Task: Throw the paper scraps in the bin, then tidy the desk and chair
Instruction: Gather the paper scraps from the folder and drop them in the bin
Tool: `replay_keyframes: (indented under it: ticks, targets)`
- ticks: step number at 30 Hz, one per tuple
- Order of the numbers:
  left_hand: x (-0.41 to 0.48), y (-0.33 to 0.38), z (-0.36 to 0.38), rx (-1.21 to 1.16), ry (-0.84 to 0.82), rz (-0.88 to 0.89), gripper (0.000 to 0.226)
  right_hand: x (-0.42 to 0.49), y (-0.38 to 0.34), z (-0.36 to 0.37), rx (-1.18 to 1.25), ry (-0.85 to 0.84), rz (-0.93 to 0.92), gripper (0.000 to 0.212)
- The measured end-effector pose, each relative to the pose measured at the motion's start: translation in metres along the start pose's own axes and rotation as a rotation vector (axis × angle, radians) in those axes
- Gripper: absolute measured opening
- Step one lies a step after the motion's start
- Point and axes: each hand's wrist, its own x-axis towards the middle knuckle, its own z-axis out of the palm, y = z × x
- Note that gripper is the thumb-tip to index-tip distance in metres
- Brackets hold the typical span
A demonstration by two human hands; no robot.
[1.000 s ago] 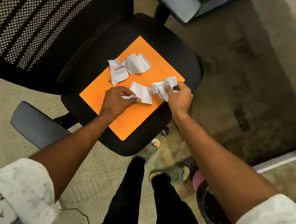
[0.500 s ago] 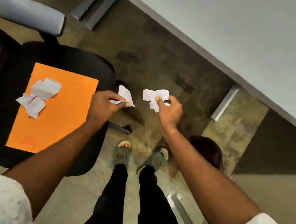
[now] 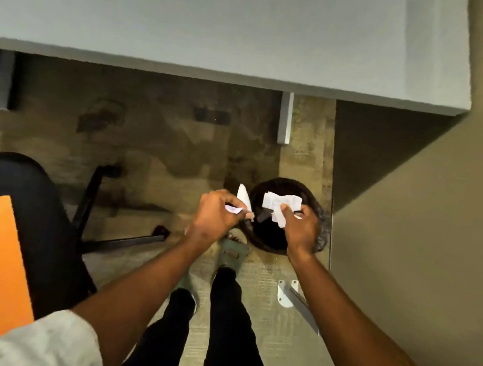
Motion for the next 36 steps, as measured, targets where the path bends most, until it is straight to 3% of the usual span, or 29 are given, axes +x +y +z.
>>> replay_keyframes:
  ticks: [7,15,18,20,23,27,31,36]
  targets:
    - [0.045,0.002,0.126,0.157,-0.209,-0.019,0.016,0.080,0.082,-0.026,-0.038,0.084,0.156,0.029]
    - [0.087,-0.020,0.197,0.264,-0.340,-0.097,0.021,0.133,0.141,-0.002,0.307,-0.048,0.388,0.021]
    - [0.096,-0.019,0.210,0.304,-0.413,-0.052,0.039,0.142,0.151,0.005,0.286,-0.019,0.396,0.044]
    - [0.097,-0.019,0.214,0.323,-0.447,-0.032,0.046,0.143,0.151,0.005,0.190,0.001,0.365,0.048]
    - [0.095,-0.019,0.216,0.375,-0.489,-0.020,0.040,0.137,0.146,0.000,-0.009,-0.028,0.250,0.046]
    - [0.088,-0.011,0.203,0.566,-0.541,0.061,0.061,0.118,0.128,-0.008,-0.181,-0.109,0.076,0.050]
    - [0.071,0.007,0.176,0.755,-0.365,0.161,0.067,0.090,0.101,-0.024,-0.349,-0.126,-0.122,0.052]
    - [0.046,0.045,0.112,0.730,-0.210,0.198,0.071,0.053,0.042,-0.057,-0.469,-0.100,-0.272,0.055]
